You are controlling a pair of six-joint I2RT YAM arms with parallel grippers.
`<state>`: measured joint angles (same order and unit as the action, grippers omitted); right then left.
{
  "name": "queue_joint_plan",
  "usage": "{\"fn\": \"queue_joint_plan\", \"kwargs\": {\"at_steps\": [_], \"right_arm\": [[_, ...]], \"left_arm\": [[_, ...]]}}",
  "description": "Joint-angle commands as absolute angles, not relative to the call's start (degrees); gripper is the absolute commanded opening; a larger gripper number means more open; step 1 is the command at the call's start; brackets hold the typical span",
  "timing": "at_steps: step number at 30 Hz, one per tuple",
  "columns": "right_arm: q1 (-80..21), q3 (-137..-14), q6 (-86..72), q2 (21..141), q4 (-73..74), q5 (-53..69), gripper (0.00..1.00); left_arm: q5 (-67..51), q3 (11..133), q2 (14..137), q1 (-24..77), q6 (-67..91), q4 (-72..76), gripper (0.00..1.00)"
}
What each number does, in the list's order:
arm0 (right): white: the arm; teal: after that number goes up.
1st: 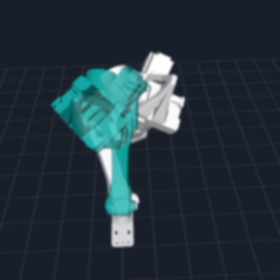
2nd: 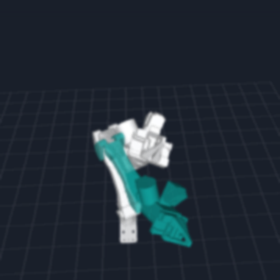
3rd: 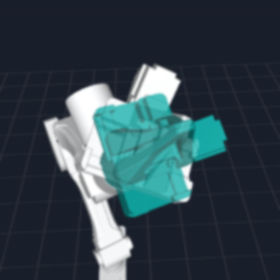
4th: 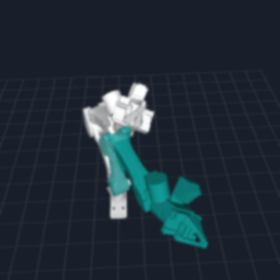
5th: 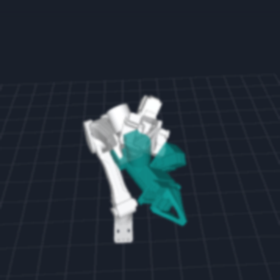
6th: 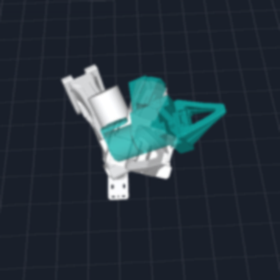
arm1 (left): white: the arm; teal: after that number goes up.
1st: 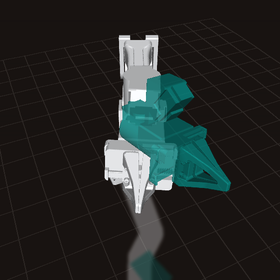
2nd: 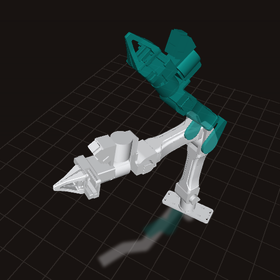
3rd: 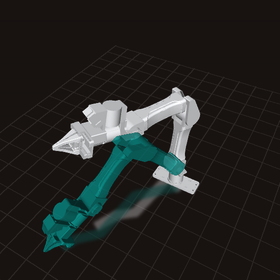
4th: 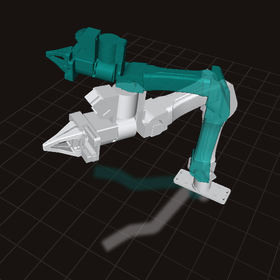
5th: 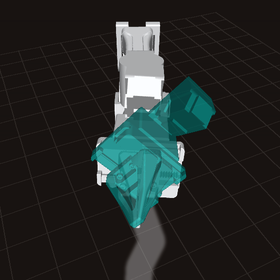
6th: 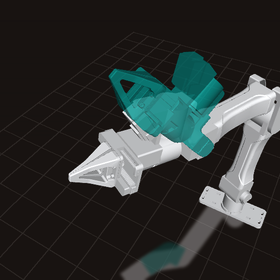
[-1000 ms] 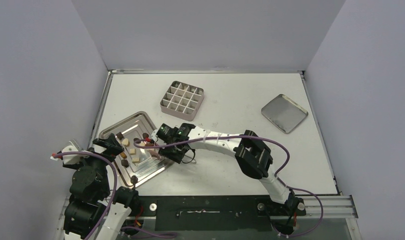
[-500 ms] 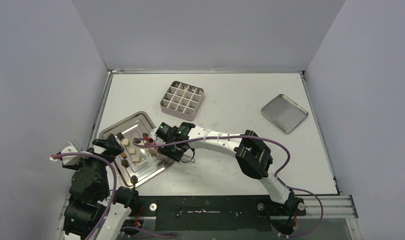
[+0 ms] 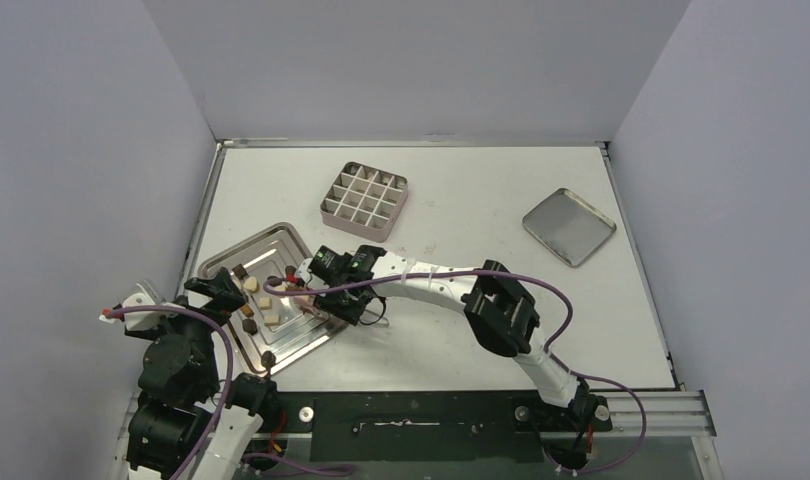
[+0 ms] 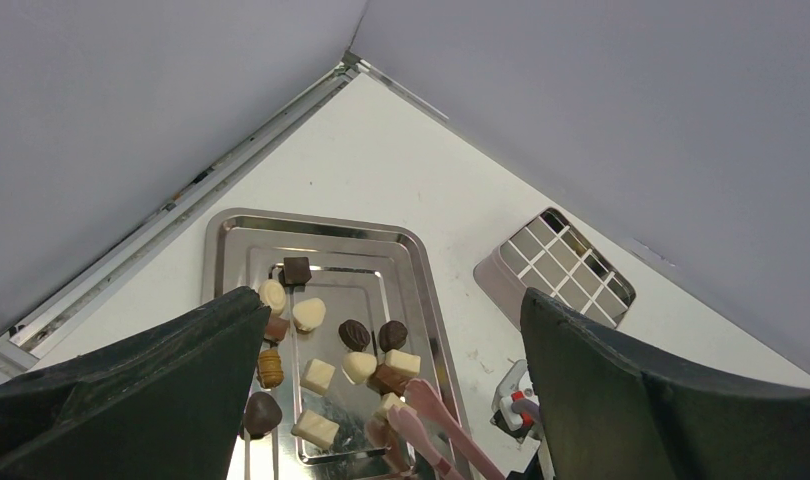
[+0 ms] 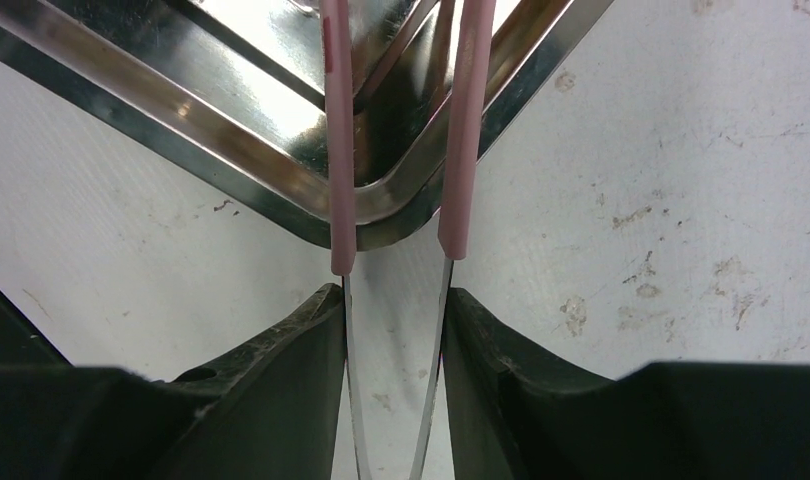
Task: Pack the chocolate
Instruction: Adjust the fake chocolate on the plate.
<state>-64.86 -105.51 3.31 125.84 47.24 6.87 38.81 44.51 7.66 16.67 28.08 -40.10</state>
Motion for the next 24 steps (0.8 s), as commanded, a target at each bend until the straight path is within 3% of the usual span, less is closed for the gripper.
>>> {"fn": "queue_joint_plan", "kwargs": {"at_steps": [1, 15, 24], "right_arm": [[-65.0, -109.1, 3.9, 125.8, 47.4, 7.1, 0.36], [-67.3, -109.9, 4.9, 125.0, 50.8, 4.3, 0.29], [-67.4, -112.3, 4.4, 127.2, 51.8, 3.4, 0.35]], "left_arm": [[39.5, 45.8, 7.2, 16.3, 28.1, -39.2, 0.97], [39.5, 45.8, 6.8, 16.3, 28.2, -39.2, 0.97], [39.6, 45.7, 6.9, 16.3, 28.2, -39.3, 0.97]]}}
